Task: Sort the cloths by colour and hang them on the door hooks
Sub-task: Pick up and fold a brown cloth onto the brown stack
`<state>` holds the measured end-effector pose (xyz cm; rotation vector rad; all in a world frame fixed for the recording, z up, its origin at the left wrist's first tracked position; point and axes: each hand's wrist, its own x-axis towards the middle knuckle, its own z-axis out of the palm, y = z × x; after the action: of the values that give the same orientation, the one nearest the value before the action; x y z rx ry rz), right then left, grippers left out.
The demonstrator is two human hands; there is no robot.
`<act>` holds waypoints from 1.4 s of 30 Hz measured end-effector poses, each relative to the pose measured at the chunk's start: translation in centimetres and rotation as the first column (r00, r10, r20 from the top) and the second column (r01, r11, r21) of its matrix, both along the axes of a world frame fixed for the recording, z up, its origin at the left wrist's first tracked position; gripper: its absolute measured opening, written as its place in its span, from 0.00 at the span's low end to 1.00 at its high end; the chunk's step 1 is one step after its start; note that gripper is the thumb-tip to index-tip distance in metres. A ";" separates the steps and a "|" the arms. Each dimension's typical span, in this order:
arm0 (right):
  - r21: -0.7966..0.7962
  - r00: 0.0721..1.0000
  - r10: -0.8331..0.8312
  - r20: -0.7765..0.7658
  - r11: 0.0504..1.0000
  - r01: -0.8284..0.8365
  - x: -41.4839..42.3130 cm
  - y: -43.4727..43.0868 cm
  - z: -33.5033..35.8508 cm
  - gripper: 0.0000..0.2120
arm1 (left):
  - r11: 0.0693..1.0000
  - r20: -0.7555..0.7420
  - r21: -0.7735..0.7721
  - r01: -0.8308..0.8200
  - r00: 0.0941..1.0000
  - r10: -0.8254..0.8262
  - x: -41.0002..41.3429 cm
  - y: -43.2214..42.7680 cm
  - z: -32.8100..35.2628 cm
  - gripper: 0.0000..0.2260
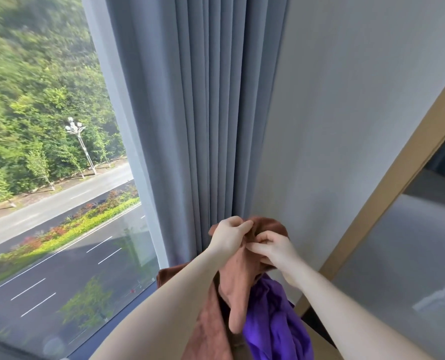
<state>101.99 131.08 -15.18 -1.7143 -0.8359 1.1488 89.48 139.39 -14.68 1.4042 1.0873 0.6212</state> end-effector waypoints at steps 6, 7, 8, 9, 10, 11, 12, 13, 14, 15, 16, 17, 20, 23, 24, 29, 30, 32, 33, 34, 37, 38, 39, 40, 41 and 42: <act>-0.123 0.991 0.038 -0.131 0.991 -0.054 2.0 -1.1 2.1 0.13 | 0.952 -0.128 0.299 0.066 0.991 -0.028 1.1 -1.3 4.1 0.15; -0.118 0.997 -0.002 -0.073 0.993 -0.006 2.5 -1.1 2.3 0.11 | 0.935 -0.167 0.343 0.095 0.985 -0.039 1.3 -1.4 4.8 0.13; -0.097 0.999 -0.040 0.002 0.994 0.040 3.0 -1.1 2.5 0.09 | 0.910 -0.212 0.394 0.132 0.976 -0.050 1.5 -1.5 5.3 0.13; -0.062 0.994 -0.078 0.073 0.995 0.083 3.4 -1.1 2.7 0.08 | 0.880 -0.250 0.445 0.168 0.966 -0.058 1.7 -1.5 5.9 0.14; -0.027 0.984 -0.115 0.139 0.992 0.120 4.0 -1.1 2.8 0.07 | 0.852 -0.270 0.489 0.190 0.961 -0.059 1.9 -1.5 6.6 0.14; 0.003 0.963 -0.152 0.221 0.988 0.155 4.6 -1.1 2.9 0.06 | 0.837 -0.278 0.511 0.196 0.959 -0.055 2.1 -1.6 7.3 0.14; 0.028 0.931 -0.190 0.312 0.981 0.191 5.3 -1.1 3.0 0.05 | 0.833 -0.274 0.519 0.191 0.961 -0.049 2.3 -1.6 7.9 0.12; 0.057 0.892 -0.236 0.385 0.971 0.232 5.7 -1.2 3.3 0.07 | 0.840 -0.260 0.514 0.174 0.965 -0.041 2.5 -1.6 8.6 0.09; 0.107 0.865 -0.291 0.409 0.957 0.271 6.2 -1.2 3.4 0.12 | 0.849 -0.240 0.506 0.153 0.970 -0.032 2.7 -1.6 9.3 0.08; 0.153 0.855 -0.339 0.391 0.941 0.303 6.5 -1.2 3.6 0.21 | 0.854 -0.220 0.502 0.134 0.975 -0.024 2.8 -1.7 10.0 0.07; 0.175 0.853 -0.365 0.374 0.931 0.321 6.9 -1.2 3.8 0.33 | 0.852 -0.202 0.510 0.120 0.979 -0.017 2.9 -1.8 10.6 0.06; 0.158 0.863 -0.349 0.366 0.937 0.312 7.3 -1.1 4.0 0.45 | 0.847 -0.186 0.520 0.108 0.983 -0.011 3.0 -2.0 11.3 0.05; 0.071 0.936 -0.226 0.269 0.974 0.215 8.1 -1.1 4.7 0.66 | 0.845 -0.092 0.533 0.048 0.996 0.002 3.3 -2.5 12.9 0.06; 0.049 0.988 -0.146 0.059 0.988 0.143 8.4 -1.4 6.1 0.59 | 0.831 -0.002 0.557 -0.012 1.000 0.016 3.7 -2.8 14.5 0.05; 0.033 0.991 -0.130 0.017 0.991 0.129 8.6 -1.5 6.2 0.56 | 0.824 0.015 0.565 -0.024 1.000 0.019 3.9 -2.9 15.0 0.05; -0.019 0.990 0.082 -0.115 0.996 -0.085 8.8 -2.6 6.3 0.47 | 0.808 0.069 0.585 -0.066 0.997 0.031 4.5 -3.1 16.8 0.06; -0.015 0.991 0.085 -0.106 0.996 -0.088 8.8 -2.6 6.4 0.47 | 0.812 0.070 0.580 -0.057 0.997 0.020 4.5 -3.1 17.2 0.06; 0.039 0.998 0.036 -0.051 0.999 -0.034 8.6 -2.5 6.9 0.43 | 0.826 0.059 0.563 -0.037 0.998 0.005 4.5 -3.3 18.0 0.06; 0.075 1.000 -0.008 0.007 0.997 0.008 8.6 -2.3 7.1 0.37 | 0.829 0.057 0.558 -0.033 0.998 0.002 4.4 -3.3 18.4 0.06; 0.110 0.995 -0.060 0.077 0.993 0.052 8.6 -2.0 7.4 0.30 | 0.831 0.058 0.556 -0.034 0.998 0.002 4.4 -3.3 18.8 0.06; 0.170 0.927 -0.161 0.339 0.980 0.108 8.7 -1.3 9.1 0.12 | 0.820 0.034 0.571 -0.038 0.999 0.022 4.5 -3.1 19.9 0.07; 0.145 0.867 -0.158 0.472 0.984 0.101 8.7 -1.1 9.8 0.10 | 0.808 0.016 0.588 -0.040 0.999 0.038 4.6 -2.9 20.2 0.08; 0.119 0.786 -0.154 0.599 0.987 0.103 8.7 -1.0 10.5 0.11 | 0.790 -0.009 0.611 -0.039 0.998 0.057 4.7 -2.7 20.6 0.09; 0.124 0.691 -0.169 0.703 0.986 0.115 8.7 -0.9 11.3 0.13 | 0.771 -0.037 0.636 -0.038 0.996 0.079 4.8 -2.4 20.9 0.09; 0.179 0.612 -0.216 0.760 0.976 0.122 8.8 -0.8 11.9 0.14 | 0.758 -0.061 0.652 -0.034 0.993 0.097 4.9 -2.1 21.1 0.09; 0.267 0.568 -0.282 0.773 0.957 0.111 9.0 -0.7 12.6 0.14 | 0.756 -0.082 0.654 -0.031 0.990 0.111 4.9 -1.9 21.4 0.09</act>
<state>110.95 130.35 -2.55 -2.1011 -1.1960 0.0387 94.35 137.52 6.67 2.0300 1.0614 1.0576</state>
